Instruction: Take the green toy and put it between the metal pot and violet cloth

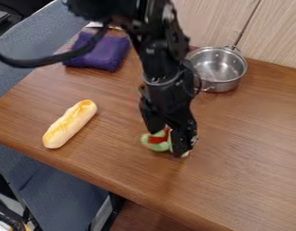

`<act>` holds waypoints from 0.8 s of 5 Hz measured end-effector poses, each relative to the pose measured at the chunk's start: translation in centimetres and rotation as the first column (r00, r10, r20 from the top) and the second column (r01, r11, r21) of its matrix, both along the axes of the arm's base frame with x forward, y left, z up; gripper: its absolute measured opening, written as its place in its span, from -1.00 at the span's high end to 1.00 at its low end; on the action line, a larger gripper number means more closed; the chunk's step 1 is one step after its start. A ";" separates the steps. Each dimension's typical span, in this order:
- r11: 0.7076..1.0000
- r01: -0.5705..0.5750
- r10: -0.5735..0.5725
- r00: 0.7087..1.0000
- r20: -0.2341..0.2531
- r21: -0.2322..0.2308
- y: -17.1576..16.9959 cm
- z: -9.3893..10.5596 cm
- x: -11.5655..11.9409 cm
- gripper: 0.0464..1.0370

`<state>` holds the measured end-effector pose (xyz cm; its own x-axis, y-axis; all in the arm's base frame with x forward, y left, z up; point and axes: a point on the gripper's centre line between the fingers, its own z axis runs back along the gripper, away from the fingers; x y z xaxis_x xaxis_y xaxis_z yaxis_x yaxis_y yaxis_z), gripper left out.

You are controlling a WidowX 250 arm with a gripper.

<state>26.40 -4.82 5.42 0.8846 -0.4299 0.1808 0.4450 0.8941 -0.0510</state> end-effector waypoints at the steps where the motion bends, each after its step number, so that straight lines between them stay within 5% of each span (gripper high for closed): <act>1: 0.999 -0.037 0.038 0.999 -0.029 0.028 1.1 -1.3 0.8 -0.93; 2: 0.998 -0.048 0.050 0.998 -0.043 0.043 1.3 -1.9 1.2 -0.86; 4: 0.998 -0.045 0.047 0.999 -0.028 0.046 1.4 -1.9 1.4 -0.10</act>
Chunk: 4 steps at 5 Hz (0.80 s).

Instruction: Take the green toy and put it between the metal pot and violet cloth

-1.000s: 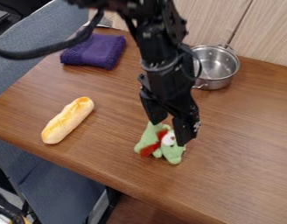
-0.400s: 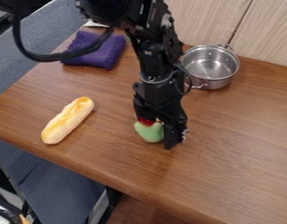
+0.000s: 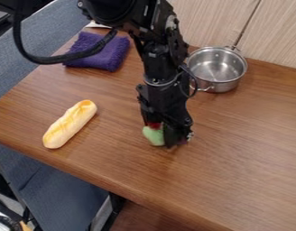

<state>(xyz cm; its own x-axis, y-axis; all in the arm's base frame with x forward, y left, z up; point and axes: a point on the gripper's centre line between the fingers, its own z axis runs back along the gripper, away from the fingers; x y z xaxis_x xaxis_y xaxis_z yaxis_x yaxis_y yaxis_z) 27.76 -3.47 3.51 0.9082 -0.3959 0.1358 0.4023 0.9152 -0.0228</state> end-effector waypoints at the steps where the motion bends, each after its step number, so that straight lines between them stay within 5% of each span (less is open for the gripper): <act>1: 1.000 0.000 0.000 1.000 0.005 0.003 0.0 0.2 0.2 0.13; 3: 0.998 -0.036 0.035 0.999 -0.007 -0.050 0.8 2.0 1.2 0.44; 4: 0.995 -0.065 0.068 0.997 0.033 -0.074 1.8 4.4 2.4 0.45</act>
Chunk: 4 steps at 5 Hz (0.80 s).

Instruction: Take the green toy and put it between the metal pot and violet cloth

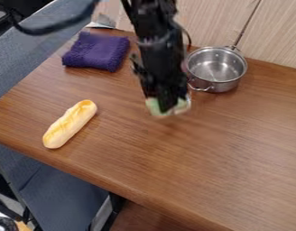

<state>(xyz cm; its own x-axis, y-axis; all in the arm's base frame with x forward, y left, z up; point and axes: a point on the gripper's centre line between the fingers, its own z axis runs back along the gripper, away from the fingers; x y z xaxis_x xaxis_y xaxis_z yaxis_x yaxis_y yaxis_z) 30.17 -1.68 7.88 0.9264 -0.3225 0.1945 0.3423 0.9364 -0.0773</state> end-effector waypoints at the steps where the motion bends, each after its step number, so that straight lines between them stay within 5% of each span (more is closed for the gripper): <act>1: 0.997 -0.076 0.077 0.996 0.033 -0.034 1.6 2.3 1.6 0.45; 2: 0.987 -0.150 0.155 0.983 0.095 -0.058 3.1 4.3 3.4 0.45; 4: 0.965 -0.259 0.261 0.961 0.092 -0.039 4.4 3.1 8.9 0.45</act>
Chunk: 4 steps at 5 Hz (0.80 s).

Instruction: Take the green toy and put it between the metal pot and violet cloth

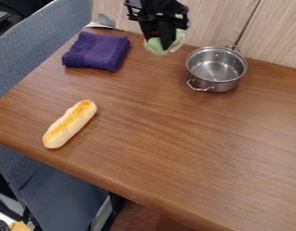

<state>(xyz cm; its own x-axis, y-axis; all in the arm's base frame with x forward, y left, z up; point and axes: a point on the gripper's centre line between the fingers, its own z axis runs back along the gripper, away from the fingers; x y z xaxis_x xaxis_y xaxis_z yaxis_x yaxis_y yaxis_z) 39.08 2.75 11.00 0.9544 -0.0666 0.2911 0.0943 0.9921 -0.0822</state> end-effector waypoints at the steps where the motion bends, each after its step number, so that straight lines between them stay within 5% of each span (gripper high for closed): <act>1: 0.999 -0.035 0.035 0.999 -0.019 0.025 0.5 -1.3 1.9 0.45; 4: 0.988 -0.112 0.125 0.983 -0.132 0.103 2.5 -6.1 3.6 0.37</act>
<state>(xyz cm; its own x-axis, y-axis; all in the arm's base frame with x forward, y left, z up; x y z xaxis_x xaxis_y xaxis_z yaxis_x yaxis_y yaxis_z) 42.73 5.30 4.90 0.9876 0.0284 0.1542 -0.0301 0.9995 0.0083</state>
